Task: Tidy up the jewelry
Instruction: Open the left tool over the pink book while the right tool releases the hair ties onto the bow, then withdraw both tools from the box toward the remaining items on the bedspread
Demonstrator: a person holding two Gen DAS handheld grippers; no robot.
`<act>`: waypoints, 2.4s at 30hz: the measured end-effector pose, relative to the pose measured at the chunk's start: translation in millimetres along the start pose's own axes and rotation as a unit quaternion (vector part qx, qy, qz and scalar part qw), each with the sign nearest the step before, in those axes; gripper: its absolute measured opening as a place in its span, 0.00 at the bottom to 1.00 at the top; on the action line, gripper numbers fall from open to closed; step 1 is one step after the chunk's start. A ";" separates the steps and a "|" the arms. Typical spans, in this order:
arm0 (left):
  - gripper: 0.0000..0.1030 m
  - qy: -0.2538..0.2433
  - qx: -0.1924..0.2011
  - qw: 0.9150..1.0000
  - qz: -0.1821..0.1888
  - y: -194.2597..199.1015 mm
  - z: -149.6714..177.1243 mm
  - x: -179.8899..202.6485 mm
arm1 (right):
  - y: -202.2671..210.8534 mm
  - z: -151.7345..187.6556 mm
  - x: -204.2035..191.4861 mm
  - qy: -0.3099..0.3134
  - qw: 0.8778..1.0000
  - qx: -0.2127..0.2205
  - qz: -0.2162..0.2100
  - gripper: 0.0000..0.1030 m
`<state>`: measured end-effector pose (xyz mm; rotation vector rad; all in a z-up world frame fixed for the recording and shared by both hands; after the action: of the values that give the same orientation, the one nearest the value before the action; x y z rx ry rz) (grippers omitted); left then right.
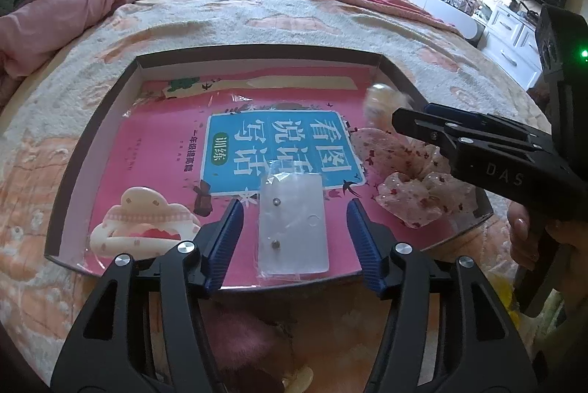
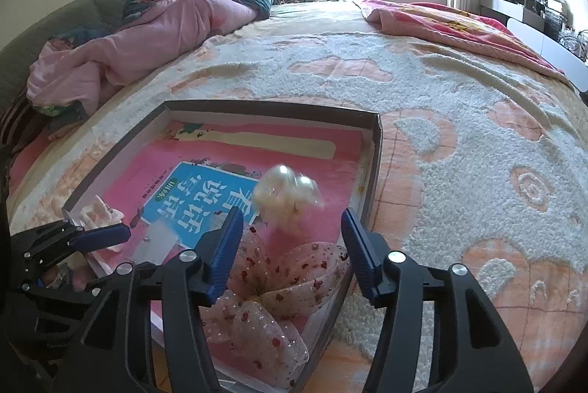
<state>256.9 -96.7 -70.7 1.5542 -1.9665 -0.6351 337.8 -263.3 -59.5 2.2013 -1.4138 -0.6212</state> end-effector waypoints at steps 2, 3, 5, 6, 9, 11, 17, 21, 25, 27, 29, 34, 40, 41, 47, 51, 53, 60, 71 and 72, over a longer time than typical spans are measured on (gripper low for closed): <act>0.51 0.003 0.004 1.000 0.000 3.1 0.3 -0.4 | 4.6 -1.5 -0.5 -0.003 1.000 0.007 -0.002 0.59; 0.52 0.005 0.006 1.000 0.000 5.3 0.4 -0.8 | 7.1 -2.2 -1.0 -0.002 1.000 0.011 -0.002 0.62; 0.56 0.008 0.012 1.000 0.001 9.8 0.6 -0.9 | 11.8 -3.0 -2.7 0.001 1.000 0.017 0.001 0.64; 0.59 0.009 0.014 1.000 0.000 11.4 0.1 -1.2 | 14.6 -3.3 -3.5 0.002 1.000 0.021 0.003 0.65; 0.66 0.012 0.019 1.000 0.000 17.3 -1.2 -1.7 | 21.5 -3.4 -6.3 0.001 1.000 0.029 0.005 0.71; 0.72 0.014 0.025 1.000 -0.001 21.7 -1.9 -1.5 | 26.5 -2.7 -7.1 -0.001 0.999 0.033 0.006 0.74; 0.89 0.020 0.042 0.999 -0.010 33.5 -1.9 -5.0 | 42.9 -0.8 -8.8 -0.012 0.999 0.050 0.012 0.81; 0.89 0.025 0.051 0.998 -0.015 41.3 0.4 -9.0 | 57.1 2.0 -6.9 -0.021 0.998 0.063 0.023 0.85; 0.89 0.029 0.064 0.997 -0.017 53.5 0.5 -13.2 | 70.9 5.2 -4.2 -0.033 0.996 0.072 0.028 0.86; 0.89 0.026 0.072 0.997 -0.019 60.3 0.6 -15.2 | 78.7 6.7 -5.1 -0.033 0.996 0.077 0.032 0.86; 0.89 0.026 0.078 0.996 -0.018 66.3 0.9 -17.7 | 84.3 7.5 -7.0 -0.030 0.996 0.081 0.034 0.86; 0.89 0.031 0.091 0.995 -0.022 82.2 1.3 -27.7 | 96.9 9.8 -18.4 -0.025 0.995 0.093 0.033 0.86; 0.89 0.042 0.103 0.993 -0.027 100.6 4.0 -42.5 | 113.2 14.7 -40.8 -0.007 0.994 0.106 0.024 0.86; 0.89 0.043 0.106 0.993 -0.027 103.6 4.6 -44.6 | 115.2 15.4 -44.1 -0.006 0.994 0.107 0.022 0.86; 0.89 0.049 0.112 0.992 -0.033 117.0 10.9 -55.7 | 128.0 22.3 -65.7 0.000 0.994 0.111 0.003 0.86; 0.89 0.055 0.113 0.991 -0.039 122.0 15.4 -65.2 | 133.4 28.0 -78.1 0.006 0.994 0.109 -0.006 0.86; 0.89 0.055 0.113 0.991 -0.041 124.7 17.7 -69.0 | 135.2 31.1 -85.0 0.009 0.994 0.107 -0.011 0.86; 0.89 0.051 0.112 0.991 -0.052 135.0 29.5 -80.3 | 140.5 38.9 -103.3 0.023 0.994 0.103 -0.023 0.86; 0.89 0.040 0.101 0.992 -0.057 140.6 45.7 -90.7 | 138.4 53.6 -132.0 0.052 0.994 0.086 -0.042 0.86; 0.89 0.039 0.099 0.993 -0.056 140.8 48.3 -91.7 | 137.4 55.1 -135.7 0.056 0.994 0.083 -0.044 0.86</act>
<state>140.2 25.1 -24.8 1.7900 -1.9428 -0.4251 156.1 -197.1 -5.0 2.3983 -1.3609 -0.4132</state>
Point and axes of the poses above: each gripper's, at about its wrist camera, not at the fingertips, and y roughly against the way its jaws point, x to its right, z to its underside, the point moved 1 cm from there along -y, roughly the way its jaws point, and after that the axes turned 7 degrees about x, right-handed, at the moved point
